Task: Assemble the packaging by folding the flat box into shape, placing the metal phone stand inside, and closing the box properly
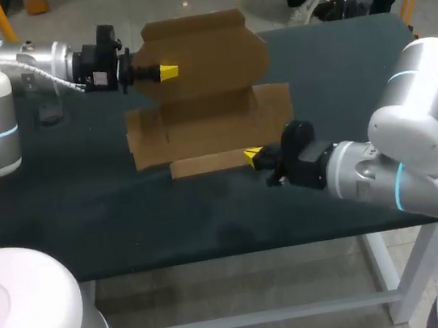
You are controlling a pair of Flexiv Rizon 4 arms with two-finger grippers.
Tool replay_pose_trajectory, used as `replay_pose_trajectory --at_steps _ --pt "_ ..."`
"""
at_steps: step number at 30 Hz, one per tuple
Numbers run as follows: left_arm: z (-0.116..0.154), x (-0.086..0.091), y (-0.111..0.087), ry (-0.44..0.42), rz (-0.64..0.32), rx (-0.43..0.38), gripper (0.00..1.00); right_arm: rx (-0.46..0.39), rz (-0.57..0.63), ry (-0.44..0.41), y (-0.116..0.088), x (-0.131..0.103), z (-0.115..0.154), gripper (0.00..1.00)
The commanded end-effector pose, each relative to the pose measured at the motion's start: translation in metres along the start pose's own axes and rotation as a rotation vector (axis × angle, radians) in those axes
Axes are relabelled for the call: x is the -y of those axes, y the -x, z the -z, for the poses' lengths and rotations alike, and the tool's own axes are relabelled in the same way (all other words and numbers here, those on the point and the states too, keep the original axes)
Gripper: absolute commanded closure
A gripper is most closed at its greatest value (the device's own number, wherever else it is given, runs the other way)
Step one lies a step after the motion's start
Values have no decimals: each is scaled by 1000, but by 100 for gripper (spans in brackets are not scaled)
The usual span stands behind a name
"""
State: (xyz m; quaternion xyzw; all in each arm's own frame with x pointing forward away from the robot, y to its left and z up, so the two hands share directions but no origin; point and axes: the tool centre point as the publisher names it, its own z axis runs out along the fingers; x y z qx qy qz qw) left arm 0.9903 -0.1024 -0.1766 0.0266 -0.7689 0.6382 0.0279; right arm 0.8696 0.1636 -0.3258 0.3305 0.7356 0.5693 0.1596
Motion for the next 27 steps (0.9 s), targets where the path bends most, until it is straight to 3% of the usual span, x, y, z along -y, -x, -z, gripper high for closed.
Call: replay_pose_trajectory --at_steps 1,16,27 --pt "0 -6 1 -5 4 -13 100 77 -8 12 -3 5 -9 100" --pt "5 -12 -8 -13 18 -22 100 96 -101 18 -4 23 -35 100" --pt "5 -12 -6 8 34 -33 100 96 -101 18 -4 23 -35 100"
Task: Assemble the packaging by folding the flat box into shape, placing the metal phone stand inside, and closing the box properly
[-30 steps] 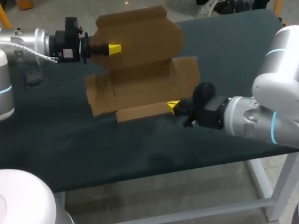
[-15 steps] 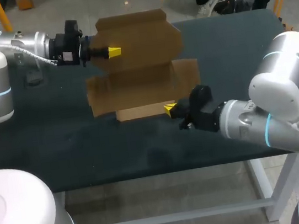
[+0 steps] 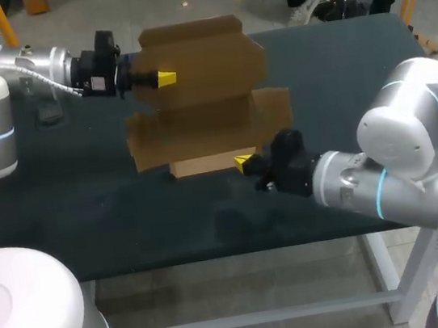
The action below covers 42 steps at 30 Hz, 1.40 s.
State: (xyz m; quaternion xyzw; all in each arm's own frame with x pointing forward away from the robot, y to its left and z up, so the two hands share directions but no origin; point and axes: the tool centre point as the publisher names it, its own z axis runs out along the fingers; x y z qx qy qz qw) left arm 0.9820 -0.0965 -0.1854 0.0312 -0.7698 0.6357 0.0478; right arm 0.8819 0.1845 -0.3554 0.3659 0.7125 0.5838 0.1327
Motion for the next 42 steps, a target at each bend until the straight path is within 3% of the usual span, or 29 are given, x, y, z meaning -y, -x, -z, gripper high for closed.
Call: replay_pose_trajectory --at_steps 1,14,42 --pt "1 -2 1 2 1 -8 100 97 3 5 -3 1 -3 100" --pt "-1 -3 5 14 19 -5 100 115 118 15 4 17 -35 100" --pt "-7 -5 5 54 10 -9 100 185 148 -30 24 33 -80 100"
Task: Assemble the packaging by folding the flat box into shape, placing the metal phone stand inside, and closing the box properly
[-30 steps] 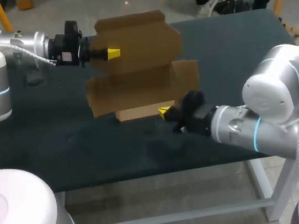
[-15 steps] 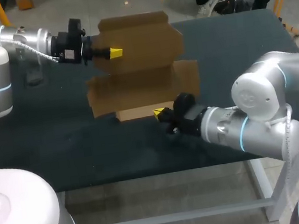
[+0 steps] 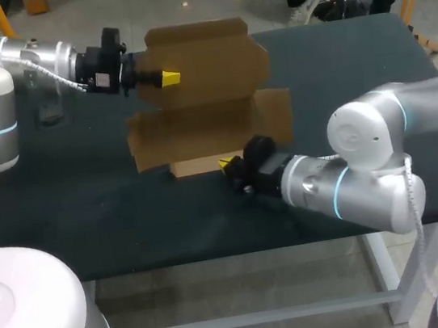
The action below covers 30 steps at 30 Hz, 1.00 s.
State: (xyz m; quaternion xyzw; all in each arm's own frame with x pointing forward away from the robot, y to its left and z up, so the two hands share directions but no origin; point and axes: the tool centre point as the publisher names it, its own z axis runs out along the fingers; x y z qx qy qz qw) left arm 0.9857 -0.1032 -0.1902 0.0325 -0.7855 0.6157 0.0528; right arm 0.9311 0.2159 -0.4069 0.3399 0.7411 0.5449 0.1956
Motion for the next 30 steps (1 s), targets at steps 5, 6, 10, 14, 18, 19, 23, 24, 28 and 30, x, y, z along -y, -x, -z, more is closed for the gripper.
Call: replay_pose_trajectory --at_steps 5,6,10,14,18,19,23,24,28,30 --pt "0 -2 0 3 1 -6 100 118 7 -3 -2 5 -19 100" --pt "0 -2 0 3 1 -6 100 122 9 -4 -1 5 -20 100" --pt "0 -2 0 3 1 -6 100 131 5 -2 2 5 -24 100" --pt "0 -2 0 3 1 -6 100 137 4 -6 2 5 -26 100" --pt "0 -2 0 3 1 -6 100 144 6 -13 4 6 -28 100" --pt "0 -2 0 3 1 -6 100 145 6 -14 4 7 -28 100" --pt "0 -2 0 3 1 -6 100 148 3 -22 5 10 -30 100" --pt "0 -2 0 3 1 -6 100 149 3 -24 5 10 -30 100" --pt "0 -2 0 3 1 -6 100 152 -3 -30 6 12 -31 100" --pt "0 -2 0 3 1 -6 100 157 -8 -27 6 13 -31 100"
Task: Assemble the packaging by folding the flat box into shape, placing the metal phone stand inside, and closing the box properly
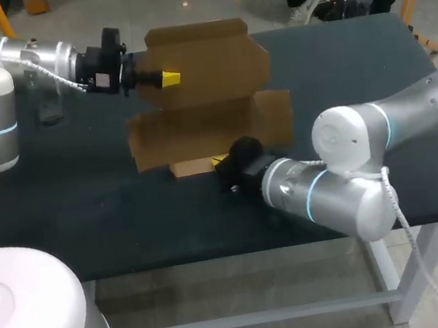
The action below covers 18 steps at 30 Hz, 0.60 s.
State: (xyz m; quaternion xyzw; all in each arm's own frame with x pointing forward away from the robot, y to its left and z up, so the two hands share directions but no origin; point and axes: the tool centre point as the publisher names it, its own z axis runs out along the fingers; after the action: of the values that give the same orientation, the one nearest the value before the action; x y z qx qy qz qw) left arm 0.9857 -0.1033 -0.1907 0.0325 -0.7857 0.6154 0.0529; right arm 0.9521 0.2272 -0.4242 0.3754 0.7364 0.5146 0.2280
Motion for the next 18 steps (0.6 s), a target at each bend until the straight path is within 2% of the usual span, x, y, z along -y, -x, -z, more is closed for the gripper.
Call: replay_pose_trajectory --at_steps 1,10,18 --pt "1 -1 0 2 1 -5 100 48 0 5 -3 4 -3 100" --pt "1 -1 0 2 1 -5 100 48 0 5 -3 4 -3 100" --pt "-3 -5 -18 6 -21 -6 100 48 0 5 -3 4 -3 100"
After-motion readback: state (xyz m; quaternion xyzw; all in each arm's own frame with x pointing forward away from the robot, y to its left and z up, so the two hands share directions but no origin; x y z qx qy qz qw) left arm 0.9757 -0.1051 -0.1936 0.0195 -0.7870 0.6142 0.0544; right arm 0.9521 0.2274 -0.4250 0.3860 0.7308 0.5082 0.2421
